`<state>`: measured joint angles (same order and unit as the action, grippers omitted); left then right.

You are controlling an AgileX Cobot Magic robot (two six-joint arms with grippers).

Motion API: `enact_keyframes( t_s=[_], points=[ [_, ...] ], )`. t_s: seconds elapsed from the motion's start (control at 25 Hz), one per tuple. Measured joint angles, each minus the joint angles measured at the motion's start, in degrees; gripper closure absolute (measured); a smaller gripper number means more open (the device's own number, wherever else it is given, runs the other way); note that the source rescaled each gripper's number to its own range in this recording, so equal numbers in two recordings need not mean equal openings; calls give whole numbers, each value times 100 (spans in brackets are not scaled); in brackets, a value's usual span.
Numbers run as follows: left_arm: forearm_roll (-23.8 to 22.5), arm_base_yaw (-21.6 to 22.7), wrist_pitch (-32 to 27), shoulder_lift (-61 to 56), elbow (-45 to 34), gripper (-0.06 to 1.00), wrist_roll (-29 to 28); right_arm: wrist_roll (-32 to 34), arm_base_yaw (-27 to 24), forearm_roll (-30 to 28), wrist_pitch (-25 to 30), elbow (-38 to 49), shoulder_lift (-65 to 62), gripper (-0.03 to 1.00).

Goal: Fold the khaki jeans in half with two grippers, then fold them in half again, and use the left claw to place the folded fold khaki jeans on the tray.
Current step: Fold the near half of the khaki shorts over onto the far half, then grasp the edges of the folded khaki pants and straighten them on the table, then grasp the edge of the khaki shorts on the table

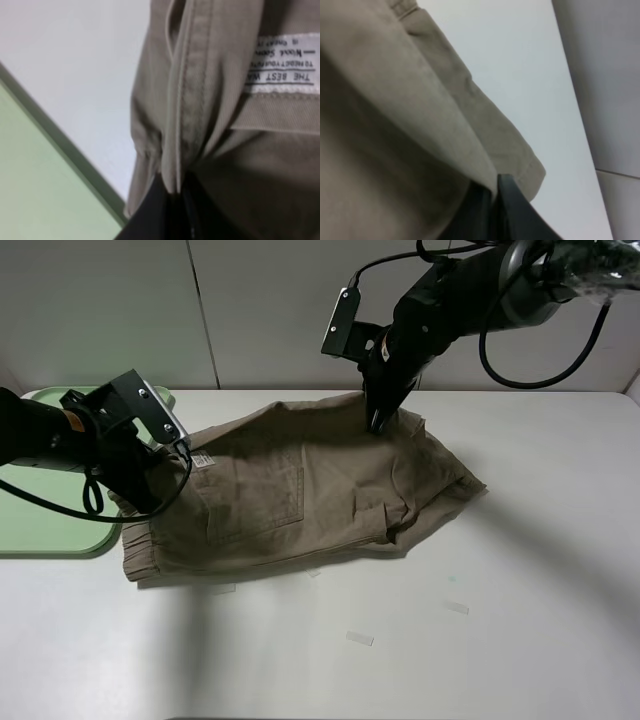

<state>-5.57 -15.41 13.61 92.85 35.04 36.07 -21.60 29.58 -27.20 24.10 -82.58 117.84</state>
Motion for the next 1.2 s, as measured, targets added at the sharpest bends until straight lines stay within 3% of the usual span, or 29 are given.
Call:
enact_keyframes(
  t_s=[0.12, 0.2, 0.28, 0.32, 0.36, 0.4, 0.48, 0.6, 0.88, 1.0, 1.2],
  points=[
    [-5, 0, 265, 11, -6, 92, 12, 15, 0, 0, -5, 0, 4, 97],
    [-5, 0, 371, 11, -6, 82, 17, 29, 0, -13, -11, 0, 4, 91],
    [-5, 0, 423, 11, -6, 61, 17, 36, 0, -13, -11, 0, 4, 60],
    [-5, 0, 463, 11, -6, 45, 17, 53, 0, -13, -11, 0, 4, 35],
    [-5, 0, 519, 30, -6, 28, 17, 110, 0, -18, -11, 0, 4, 19],
    [-5, 0, 619, 65, -6, 15, 12, 178, 0, -18, -11, 0, 4, 10],
    [-5, 0, 804, 185, -6, 3, 2, 305, 0, -31, -11, 0, 4, 2],
    [-5, 0, 1032, 372, -6, -3, -5, 355, 0, -36, -11, 0, 4, -2],
    [-5, 0, 993, 383, -6, -5, -5, 594, 0, -4, 165, 0, -41, -3],
    [62, 0, 569, 41, -6, -5, -100, 901, 0, 51, 434, 0, -222, -3],
    [794, 0, -549, -955, -6, -5, -201, 1382, 0, 366, 1203, -20, -586, -3]
  ],
)
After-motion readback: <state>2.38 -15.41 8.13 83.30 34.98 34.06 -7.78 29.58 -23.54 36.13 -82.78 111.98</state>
